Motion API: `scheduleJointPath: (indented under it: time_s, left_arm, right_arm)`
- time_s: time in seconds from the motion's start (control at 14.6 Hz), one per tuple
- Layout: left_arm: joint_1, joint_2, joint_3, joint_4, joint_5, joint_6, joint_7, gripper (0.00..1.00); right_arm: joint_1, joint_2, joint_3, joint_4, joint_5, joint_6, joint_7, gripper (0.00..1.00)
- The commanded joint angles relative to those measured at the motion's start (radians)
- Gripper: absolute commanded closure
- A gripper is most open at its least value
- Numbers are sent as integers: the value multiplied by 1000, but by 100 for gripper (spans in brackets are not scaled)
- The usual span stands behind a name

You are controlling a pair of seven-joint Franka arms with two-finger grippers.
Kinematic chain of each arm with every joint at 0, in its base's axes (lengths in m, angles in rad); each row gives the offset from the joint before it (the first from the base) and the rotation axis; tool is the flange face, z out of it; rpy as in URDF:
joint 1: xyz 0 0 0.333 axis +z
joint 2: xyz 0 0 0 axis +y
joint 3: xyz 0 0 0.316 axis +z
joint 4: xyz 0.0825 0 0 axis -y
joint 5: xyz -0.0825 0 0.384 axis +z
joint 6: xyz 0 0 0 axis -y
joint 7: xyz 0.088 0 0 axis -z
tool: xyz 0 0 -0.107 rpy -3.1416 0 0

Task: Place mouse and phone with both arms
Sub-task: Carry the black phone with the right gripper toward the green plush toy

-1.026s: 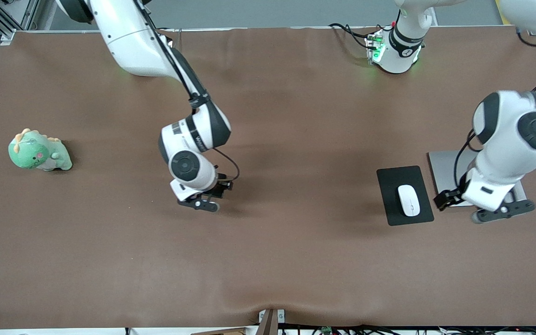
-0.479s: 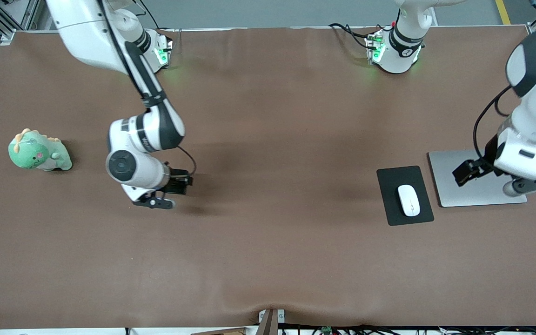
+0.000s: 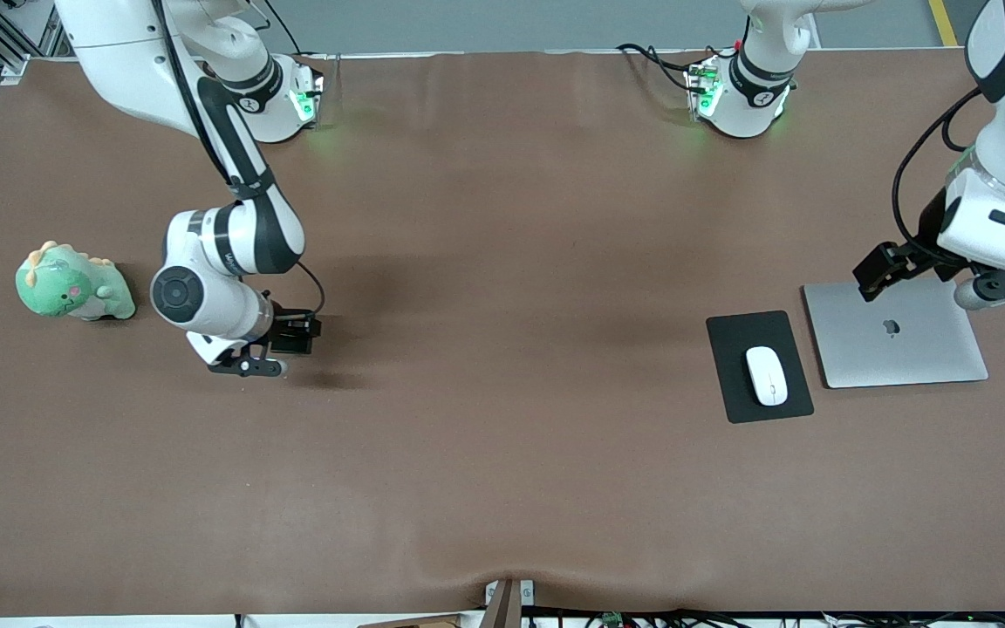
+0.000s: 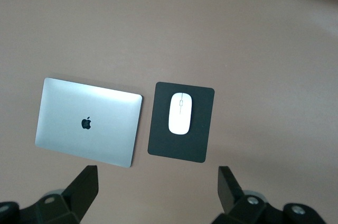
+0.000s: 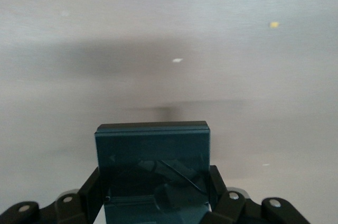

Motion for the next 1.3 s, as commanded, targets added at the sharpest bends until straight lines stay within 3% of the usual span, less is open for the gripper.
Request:
scheduleJointPath:
  time_s: [0.0, 0.55, 0.68, 0.82, 1.23]
  left_arm:
    - [2, -22, -13, 2, -17, -24, 5, 0]
    - [15, -24, -26, 48, -31, -35, 92, 0]
    - [-36, -33, 26, 52, -53, -61, 137, 0]
    - [-117, -48, 126, 49, -89, -100, 186, 0]
    - [-106, -59, 131, 52, -120, -154, 238, 0]
  right_arm:
    - [-5, -63, -41, -75, -11, 23, -60, 100]
    - [-19, -92, -197, -198, -11, 111, -299, 100]
    - [-65, -84, -204, -233, -11, 174, -362, 100]
    - [-108, -81, -202, -253, -11, 215, -434, 100]
    - [-140, -55, -201, -291, -5, 281, -451, 100]
